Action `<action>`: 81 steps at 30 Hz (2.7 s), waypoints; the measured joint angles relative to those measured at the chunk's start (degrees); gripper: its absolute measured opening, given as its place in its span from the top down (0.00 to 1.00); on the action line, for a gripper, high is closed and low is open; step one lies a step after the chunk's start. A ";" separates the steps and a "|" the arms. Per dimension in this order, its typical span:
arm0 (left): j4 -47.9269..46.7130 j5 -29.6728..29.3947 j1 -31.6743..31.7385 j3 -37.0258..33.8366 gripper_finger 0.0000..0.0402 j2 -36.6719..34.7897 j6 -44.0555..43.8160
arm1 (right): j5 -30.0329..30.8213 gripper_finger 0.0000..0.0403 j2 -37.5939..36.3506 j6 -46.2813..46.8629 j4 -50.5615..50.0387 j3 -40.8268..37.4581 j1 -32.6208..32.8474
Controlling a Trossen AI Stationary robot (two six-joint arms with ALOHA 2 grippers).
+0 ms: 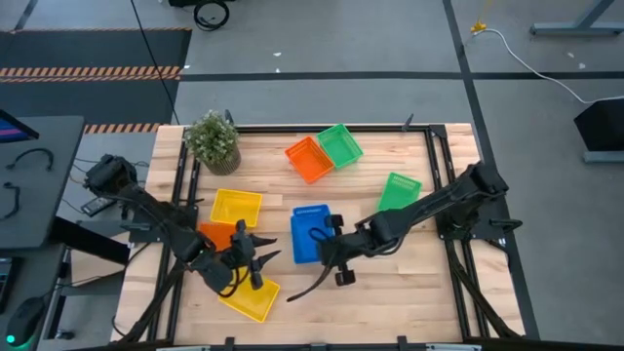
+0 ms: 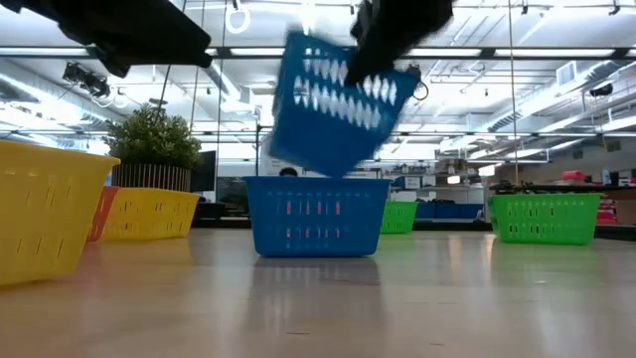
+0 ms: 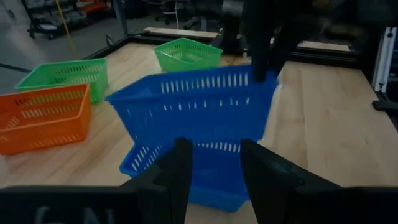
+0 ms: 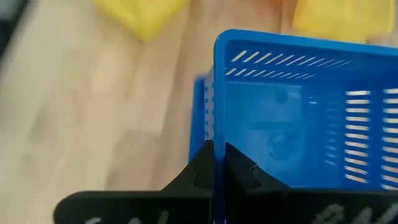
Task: Stack baskets by color
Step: Stack the right blue bin on top of the left blue bin, then move the bottom green bin to the center of the table
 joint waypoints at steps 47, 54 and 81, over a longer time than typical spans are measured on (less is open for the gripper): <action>-3.03 -2.35 -0.30 0.00 0.65 0.00 -3.06 | -6.94 0.66 0.89 2.70 -0.39 2.42 -4.00; -3.05 -2.35 -0.30 0.00 0.65 0.00 -3.07 | 3.90 0.67 -4.77 3.35 -7.08 -2.99 -1.55; -2.94 -2.35 0.15 0.00 0.65 0.00 -3.86 | 8.57 0.67 -35.39 31.76 -9.66 -46.70 -11.88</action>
